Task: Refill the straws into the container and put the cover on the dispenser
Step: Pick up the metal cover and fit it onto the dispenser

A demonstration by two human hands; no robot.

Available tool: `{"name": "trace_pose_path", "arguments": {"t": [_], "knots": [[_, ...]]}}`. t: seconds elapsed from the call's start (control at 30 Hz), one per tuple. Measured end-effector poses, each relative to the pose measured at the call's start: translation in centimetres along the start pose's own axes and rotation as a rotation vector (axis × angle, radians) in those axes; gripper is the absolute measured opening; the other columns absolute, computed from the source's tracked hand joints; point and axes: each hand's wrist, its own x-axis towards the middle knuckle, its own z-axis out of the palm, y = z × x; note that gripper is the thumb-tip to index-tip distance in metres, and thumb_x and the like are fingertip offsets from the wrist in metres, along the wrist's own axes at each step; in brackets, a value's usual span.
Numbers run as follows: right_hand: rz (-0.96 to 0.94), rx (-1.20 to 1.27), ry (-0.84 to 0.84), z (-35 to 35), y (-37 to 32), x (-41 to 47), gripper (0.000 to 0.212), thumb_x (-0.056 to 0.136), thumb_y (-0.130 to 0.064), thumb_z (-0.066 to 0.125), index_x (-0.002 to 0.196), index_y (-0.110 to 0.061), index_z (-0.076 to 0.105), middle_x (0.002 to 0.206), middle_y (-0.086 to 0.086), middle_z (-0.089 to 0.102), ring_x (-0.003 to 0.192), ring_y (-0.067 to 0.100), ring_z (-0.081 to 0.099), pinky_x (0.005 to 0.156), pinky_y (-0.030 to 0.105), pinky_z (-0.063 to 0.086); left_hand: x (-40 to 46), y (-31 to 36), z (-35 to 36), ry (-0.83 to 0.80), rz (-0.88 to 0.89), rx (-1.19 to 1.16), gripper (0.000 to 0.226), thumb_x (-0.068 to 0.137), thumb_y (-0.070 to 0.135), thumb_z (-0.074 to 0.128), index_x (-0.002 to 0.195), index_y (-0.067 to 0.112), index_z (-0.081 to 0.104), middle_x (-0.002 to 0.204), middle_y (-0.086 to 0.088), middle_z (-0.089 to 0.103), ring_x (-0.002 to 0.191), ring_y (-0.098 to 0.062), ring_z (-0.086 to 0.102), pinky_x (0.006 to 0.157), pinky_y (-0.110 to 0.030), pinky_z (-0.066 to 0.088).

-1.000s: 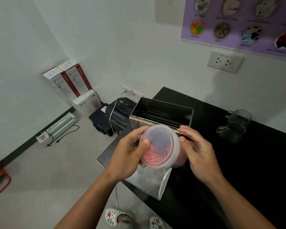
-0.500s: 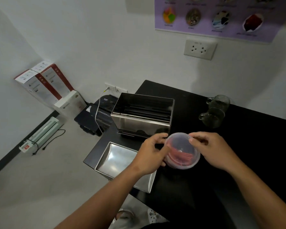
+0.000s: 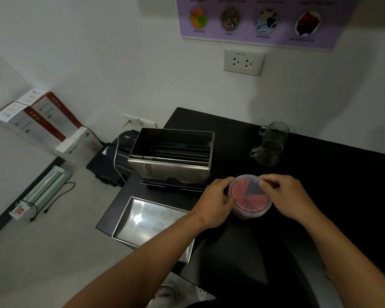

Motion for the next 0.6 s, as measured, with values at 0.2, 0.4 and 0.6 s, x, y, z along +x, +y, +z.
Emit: {"name": "trace_pose_path", "arguments": {"t": [0.2,0.4,0.6], "knots": [[-0.002,-0.060,0.028,-0.4,-0.1,-0.2,0.039,0.101,-0.035,0.064,0.136,-0.020,0.067,0.115,0.000,0.071,0.104,0.016,0.067,0.084,0.028,0.050,-0.6,-0.3,-0.5,0.018,0.003,-0.009,0.058,0.102,0.026,0.068,0.155,0.020,0.047,0.154,0.000,0.047,0.091,-0.009,0.076,0.082,-0.011,0.057],[-0.240,0.035,0.136,0.3,-3.9,-1.7,0.032,0.099,-0.034,0.064,0.130,-0.027,0.069,0.123,-0.016,0.065,0.112,-0.005,0.059,0.087,0.016,0.043,-3.2,-1.7,-3.5,0.140,0.041,-0.008,0.041,0.101,0.024,0.069,0.141,0.021,0.062,0.135,0.005,0.056,0.087,0.006,0.071,0.074,-0.006,0.052],[-0.446,0.131,-0.034,4.3,-8.8,-3.3,0.026,0.097,-0.034,0.066,0.122,-0.031,0.072,0.109,-0.024,0.066,0.105,-0.004,0.064,0.086,0.016,0.049,-7.0,-4.8,-7.7,0.296,-0.056,-0.038,0.038,0.101,0.024,0.070,0.138,0.025,0.063,0.123,0.003,0.067,0.093,0.007,0.070,0.073,-0.006,0.052]]}}
